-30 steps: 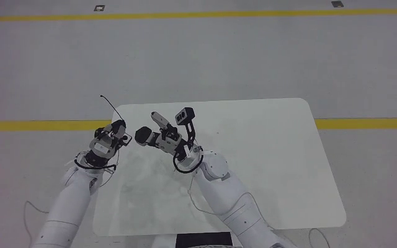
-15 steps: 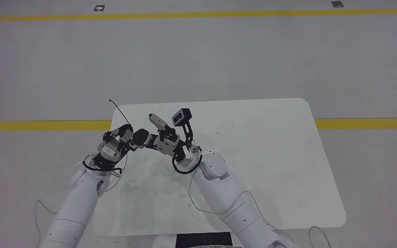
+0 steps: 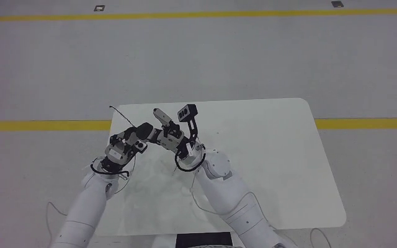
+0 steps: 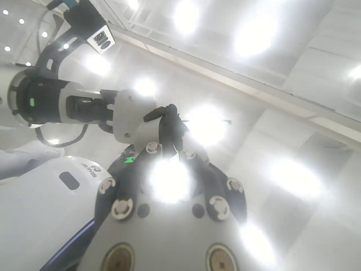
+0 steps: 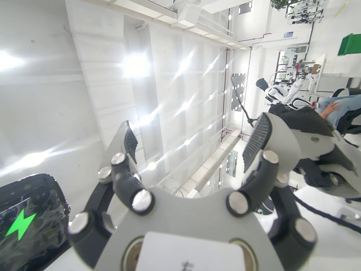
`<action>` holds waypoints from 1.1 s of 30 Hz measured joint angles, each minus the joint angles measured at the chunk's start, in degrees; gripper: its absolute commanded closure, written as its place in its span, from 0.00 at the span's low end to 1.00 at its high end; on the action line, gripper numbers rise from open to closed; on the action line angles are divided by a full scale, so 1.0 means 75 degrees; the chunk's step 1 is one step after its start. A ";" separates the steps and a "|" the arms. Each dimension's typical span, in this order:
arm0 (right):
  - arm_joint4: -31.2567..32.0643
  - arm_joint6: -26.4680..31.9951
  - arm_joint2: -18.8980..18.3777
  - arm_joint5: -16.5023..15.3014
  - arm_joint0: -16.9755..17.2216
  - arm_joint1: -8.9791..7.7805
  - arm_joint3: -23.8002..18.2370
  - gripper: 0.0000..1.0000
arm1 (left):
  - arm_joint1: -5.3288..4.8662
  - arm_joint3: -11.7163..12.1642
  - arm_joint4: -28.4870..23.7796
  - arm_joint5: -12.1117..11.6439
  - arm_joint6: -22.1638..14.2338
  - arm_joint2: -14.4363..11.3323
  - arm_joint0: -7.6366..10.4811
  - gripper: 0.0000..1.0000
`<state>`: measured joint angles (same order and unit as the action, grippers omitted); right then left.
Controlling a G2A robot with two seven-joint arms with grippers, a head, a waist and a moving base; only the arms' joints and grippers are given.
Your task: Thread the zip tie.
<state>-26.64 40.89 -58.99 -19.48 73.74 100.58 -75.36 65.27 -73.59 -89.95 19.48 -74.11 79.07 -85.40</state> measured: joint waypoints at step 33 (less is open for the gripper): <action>0.0235 -0.0003 0.0279 0.0000 -0.0206 0.0176 0.0607 0.76 | 0.0413 0.0123 0.0000 0.0000 -0.0165 0.0179 0.0113 1.00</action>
<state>-24.88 40.87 -56.90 -19.48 72.19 101.90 -70.81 68.37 -72.67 -89.95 19.48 -75.34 80.41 -84.55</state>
